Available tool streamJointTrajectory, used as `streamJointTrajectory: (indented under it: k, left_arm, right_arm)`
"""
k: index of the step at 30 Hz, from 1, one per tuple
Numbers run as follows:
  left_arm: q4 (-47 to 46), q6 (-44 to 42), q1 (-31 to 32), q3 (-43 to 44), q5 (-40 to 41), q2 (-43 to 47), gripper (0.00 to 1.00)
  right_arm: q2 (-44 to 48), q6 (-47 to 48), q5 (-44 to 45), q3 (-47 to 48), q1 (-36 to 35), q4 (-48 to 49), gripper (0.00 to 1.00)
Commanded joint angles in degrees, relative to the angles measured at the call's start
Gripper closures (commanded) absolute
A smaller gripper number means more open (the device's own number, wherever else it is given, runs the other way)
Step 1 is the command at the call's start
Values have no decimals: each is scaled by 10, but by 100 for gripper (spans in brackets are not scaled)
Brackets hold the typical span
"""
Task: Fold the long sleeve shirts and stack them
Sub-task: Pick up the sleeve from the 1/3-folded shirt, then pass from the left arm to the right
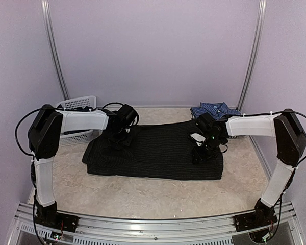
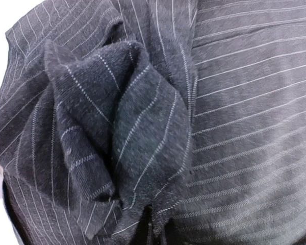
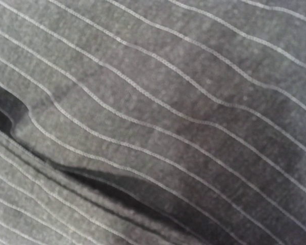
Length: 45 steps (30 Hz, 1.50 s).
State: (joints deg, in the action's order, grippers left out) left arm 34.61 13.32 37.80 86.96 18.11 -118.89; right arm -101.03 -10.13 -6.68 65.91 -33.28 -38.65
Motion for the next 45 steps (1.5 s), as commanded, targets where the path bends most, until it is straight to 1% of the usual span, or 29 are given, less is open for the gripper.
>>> streamJointTrajectory:
  k: [1,4,9,11,14,18,20,23,27,31,34,37,40,42,45]
  left_arm:
    - [-45,-15,-32,-40,-119,78,100]
    - [-73,-27,-55,-68,-210,124,100]
    - [-103,-39,-63,-83,-301,160,100]
    - [-117,-50,-57,-95,-320,169,100]
    - [-144,-72,-40,-118,-327,180,100]
    - [-190,-86,-21,-150,-319,193,98]
    - [-229,-87,-19,-178,-337,201,97]
    - [-285,-86,-19,-229,-374,215,95]
    - [-350,-70,-25,-284,-420,226,94]
    - [-443,-58,-30,-348,-446,252,94]
    - [-477,-52,-33,-380,-467,283,93]
    - [-490,-52,-33,-394,-489,318,93]
    - [-495,-55,-33,-405,-506,342,93]
    - [-497,-56,-33,-411,-508,351,92]
    - [-504,-55,-32,-422,-503,352,92]
  right_arm:
    - [6,-4,5,4,-5,-3,56]
    - [9,-5,10,8,-4,-8,56]
    - [13,-8,18,18,-5,-6,56]
    - [18,-8,14,23,-5,7,56]
    - [37,-4,-24,22,-5,70,56]
    - [51,-15,-112,12,-5,205,51]
    - [33,-40,-157,14,-5,268,46]
    - [-11,-92,-217,20,-10,363,42]
    - [-67,-152,-245,25,-34,475,35]
    - [-118,-176,-250,55,-62,517,34]
    - [-138,-180,-247,66,-74,522,33]
    - [-152,-200,-256,67,-77,550,31]
    - [-168,-233,-275,83,-84,577,24]
    - [-184,-259,-287,99,-89,592,21]
    - [-203,-329,-316,96,-90,665,20]
